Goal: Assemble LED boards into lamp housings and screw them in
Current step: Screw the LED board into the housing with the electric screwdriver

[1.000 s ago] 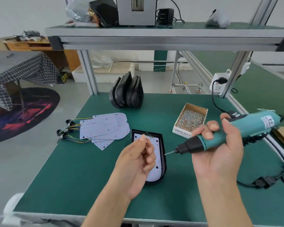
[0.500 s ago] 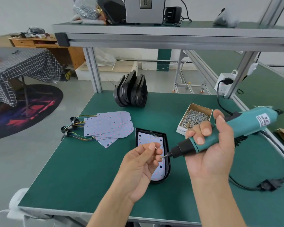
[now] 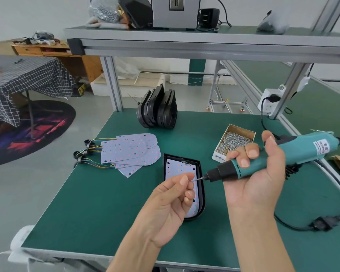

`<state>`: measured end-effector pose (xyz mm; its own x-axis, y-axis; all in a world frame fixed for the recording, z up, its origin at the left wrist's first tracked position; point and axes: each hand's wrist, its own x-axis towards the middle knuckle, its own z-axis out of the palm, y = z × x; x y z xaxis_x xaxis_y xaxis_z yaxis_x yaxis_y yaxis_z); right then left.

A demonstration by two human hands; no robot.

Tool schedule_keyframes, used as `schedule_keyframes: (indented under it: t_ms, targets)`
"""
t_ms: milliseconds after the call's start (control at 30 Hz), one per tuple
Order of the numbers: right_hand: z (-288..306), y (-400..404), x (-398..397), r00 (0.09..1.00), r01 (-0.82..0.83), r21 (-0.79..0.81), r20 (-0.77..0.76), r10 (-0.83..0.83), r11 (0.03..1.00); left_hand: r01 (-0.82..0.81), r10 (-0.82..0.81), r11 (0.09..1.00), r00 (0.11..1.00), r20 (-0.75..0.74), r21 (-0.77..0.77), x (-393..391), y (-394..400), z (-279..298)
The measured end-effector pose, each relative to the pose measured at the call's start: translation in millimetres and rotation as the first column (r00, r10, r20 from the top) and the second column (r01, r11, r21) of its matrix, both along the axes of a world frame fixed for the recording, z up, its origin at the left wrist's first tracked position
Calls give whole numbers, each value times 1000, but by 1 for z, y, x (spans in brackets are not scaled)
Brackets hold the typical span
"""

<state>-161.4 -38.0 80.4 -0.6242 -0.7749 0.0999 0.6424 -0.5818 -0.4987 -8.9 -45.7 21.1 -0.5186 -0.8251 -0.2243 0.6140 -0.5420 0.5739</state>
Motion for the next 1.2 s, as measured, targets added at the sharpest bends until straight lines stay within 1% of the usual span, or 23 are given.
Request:
schedule_keyframes:
  t_ms: [133, 300, 600, 700, 767, 867, 933, 1000, 1100, 1200]
  targets:
    - [0, 0, 1, 1000, 9, 14, -17, -8, 1000, 32, -32, 999, 999, 14, -19, 1, 1, -1]
    - [0, 0, 1, 1000, 1, 12, -31, 0, 1000, 35, -32, 998, 998, 56, -57, 1, 0, 1]
    - [2, 3, 1, 996, -9, 4, -88, 9, 1000, 2, 10, 995, 994, 113, -99, 0, 4, 7]
    - [2, 4, 2, 995, -5, 10, -103, 6, 1000, -30, 59, 985, 984, 169, -172, 0, 5, 8]
    - [1, 5, 2, 994, 0, 15, -108, 1, 1000, -63, 128, 963, 963, 238, -261, -1, 6, 7]
    - [-2, 6, 1, 995, 10, 31, -101, -7, 999, -99, 267, 901, 894, 359, -422, -2, 7, 6]
    - [-3, 5, 1, 997, 7, 48, -71, -4, 999, -92, 320, 864, 859, 399, -496, -3, 8, 5]
    - [-5, 4, -1, 1000, -7, 68, -18, 9, 998, -75, 334, 845, 847, 413, -529, -4, 8, 6]
    - [-8, 3, -4, 998, -11, 85, 57, 6, 996, -60, 333, 840, 842, 425, -540, -6, 8, 9]
    - [-12, 1, -5, 996, 5, 98, 85, -13, 995, -66, 348, 837, 830, 436, -544, -10, 9, 11]
